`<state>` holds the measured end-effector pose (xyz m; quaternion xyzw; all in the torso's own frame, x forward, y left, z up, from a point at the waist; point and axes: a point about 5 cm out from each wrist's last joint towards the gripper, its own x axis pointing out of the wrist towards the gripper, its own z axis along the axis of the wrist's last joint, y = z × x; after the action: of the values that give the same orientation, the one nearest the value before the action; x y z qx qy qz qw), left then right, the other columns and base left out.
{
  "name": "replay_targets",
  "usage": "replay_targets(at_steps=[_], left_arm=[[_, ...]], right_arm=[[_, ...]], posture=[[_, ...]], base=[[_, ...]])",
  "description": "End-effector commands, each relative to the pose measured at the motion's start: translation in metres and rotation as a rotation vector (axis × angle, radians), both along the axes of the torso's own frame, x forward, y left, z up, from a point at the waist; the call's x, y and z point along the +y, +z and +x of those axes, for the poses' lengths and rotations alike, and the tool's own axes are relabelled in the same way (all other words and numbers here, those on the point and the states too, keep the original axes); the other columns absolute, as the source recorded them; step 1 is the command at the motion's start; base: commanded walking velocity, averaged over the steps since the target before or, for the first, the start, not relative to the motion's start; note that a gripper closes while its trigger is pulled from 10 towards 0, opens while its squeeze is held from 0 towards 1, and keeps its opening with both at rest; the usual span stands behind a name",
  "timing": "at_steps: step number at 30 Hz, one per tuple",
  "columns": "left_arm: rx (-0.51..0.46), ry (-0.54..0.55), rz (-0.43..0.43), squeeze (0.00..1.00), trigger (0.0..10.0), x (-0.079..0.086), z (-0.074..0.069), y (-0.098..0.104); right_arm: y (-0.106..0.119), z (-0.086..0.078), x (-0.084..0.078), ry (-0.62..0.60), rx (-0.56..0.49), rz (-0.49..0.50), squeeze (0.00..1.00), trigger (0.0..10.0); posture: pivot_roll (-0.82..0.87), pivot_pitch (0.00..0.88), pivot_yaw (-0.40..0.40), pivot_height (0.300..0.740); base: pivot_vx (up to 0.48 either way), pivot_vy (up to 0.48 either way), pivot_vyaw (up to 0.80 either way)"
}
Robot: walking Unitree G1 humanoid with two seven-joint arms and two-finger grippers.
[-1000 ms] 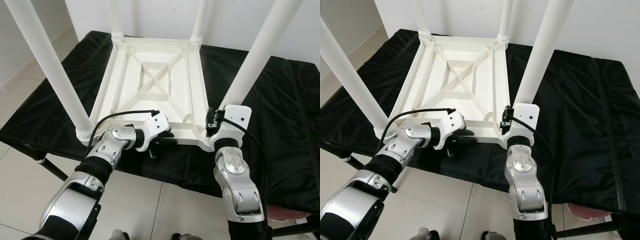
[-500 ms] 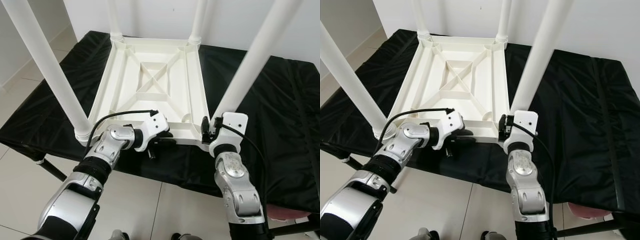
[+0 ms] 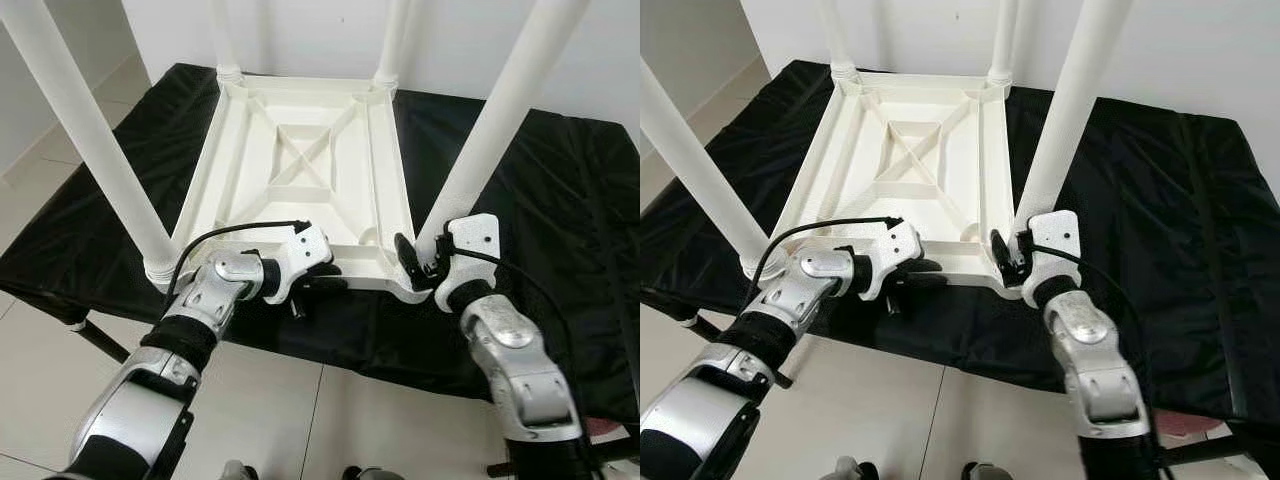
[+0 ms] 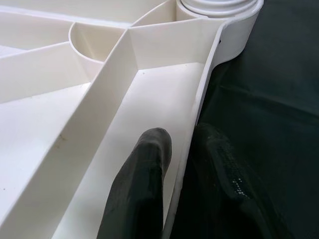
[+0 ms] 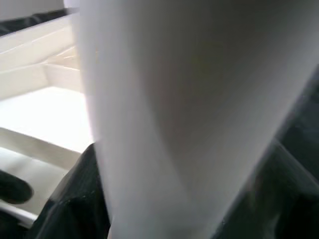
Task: Building children table
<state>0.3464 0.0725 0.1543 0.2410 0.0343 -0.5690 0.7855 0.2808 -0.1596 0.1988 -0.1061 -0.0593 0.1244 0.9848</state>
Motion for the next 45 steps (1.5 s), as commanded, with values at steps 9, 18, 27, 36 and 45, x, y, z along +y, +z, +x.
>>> replay_targets(at_steps=[9,18,27,36,45], left_arm=[[0.043,-0.112,0.116,0.00,10.0,0.033,-0.016,-0.009],[0.035,-0.096,0.170,0.00,10.0,0.063,-0.018,-0.004],[0.045,-0.085,0.139,0.00,10.0,0.059,-0.024,-0.005],[0.050,-0.090,0.121,0.00,10.0,0.054,-0.025,-0.005],[0.041,-0.059,0.057,0.00,10.0,0.037,-0.020,-0.002]], right_arm=[[0.011,-0.014,0.008,0.341,0.057,-0.010,0.00,10.0],[0.000,-0.029,0.029,0.552,0.141,-0.001,0.00,10.0],[-0.010,-0.014,0.038,0.473,0.141,0.044,0.00,3.8],[-0.016,-0.008,0.036,0.358,0.132,0.060,0.00,0.0],[-0.031,0.001,0.032,-0.005,0.116,0.079,0.00,0.0]], posture=[[-0.08,0.146,0.035,0.740],[-0.07,0.143,0.026,0.740],[-0.06,0.140,0.019,0.740],[-0.06,0.136,0.021,0.740],[-0.06,0.130,0.016,0.740]], base=[[0.000,0.000,0.00],[0.000,0.000,0.00],[0.000,0.000,0.00],[0.000,0.000,0.00],[0.000,0.000,0.00]])
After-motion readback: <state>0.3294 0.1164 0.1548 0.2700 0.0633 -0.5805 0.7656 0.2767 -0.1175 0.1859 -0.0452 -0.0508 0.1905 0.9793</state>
